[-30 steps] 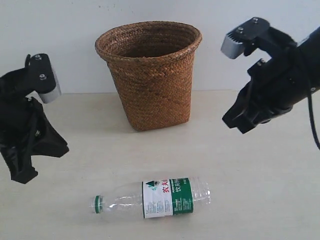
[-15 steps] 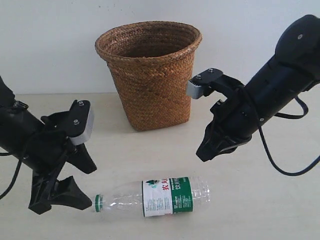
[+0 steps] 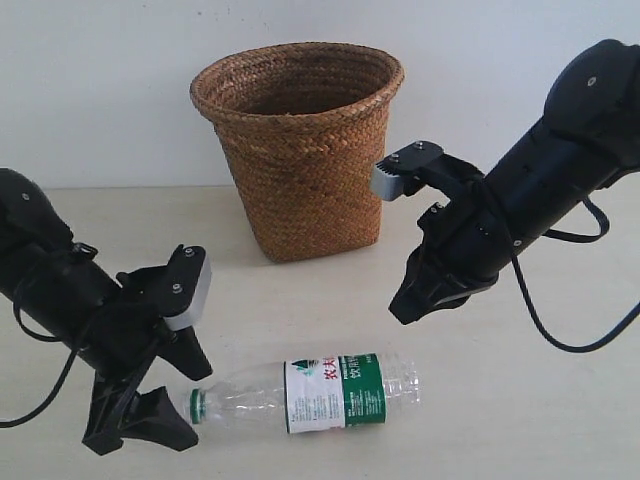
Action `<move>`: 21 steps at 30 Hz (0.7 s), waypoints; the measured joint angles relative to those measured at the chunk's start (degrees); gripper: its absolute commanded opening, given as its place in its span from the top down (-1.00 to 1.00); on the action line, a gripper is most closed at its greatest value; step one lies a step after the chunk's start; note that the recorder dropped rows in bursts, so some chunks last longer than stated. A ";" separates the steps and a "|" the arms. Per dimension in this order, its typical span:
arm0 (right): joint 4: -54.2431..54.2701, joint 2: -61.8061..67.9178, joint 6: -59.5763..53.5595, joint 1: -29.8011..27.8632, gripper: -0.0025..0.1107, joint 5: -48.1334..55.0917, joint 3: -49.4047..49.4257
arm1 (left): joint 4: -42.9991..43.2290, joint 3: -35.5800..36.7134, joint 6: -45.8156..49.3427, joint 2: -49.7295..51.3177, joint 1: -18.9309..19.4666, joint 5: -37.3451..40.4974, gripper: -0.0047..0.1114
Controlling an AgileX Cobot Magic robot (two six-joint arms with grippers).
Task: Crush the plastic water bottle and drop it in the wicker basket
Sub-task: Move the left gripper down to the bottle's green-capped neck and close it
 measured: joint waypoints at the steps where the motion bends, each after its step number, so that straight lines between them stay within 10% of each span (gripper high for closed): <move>1: 0.00 0.00 0.00 0.00 0.96 0.00 0.00 | 0.00 0.00 0.12 0.72 0.00 -0.52 -0.25; 21: 0.74 0.00 0.00 0.00 0.96 -0.46 0.00 | -6.96 -0.09 6.36 5.02 0.00 -4.45 -0.12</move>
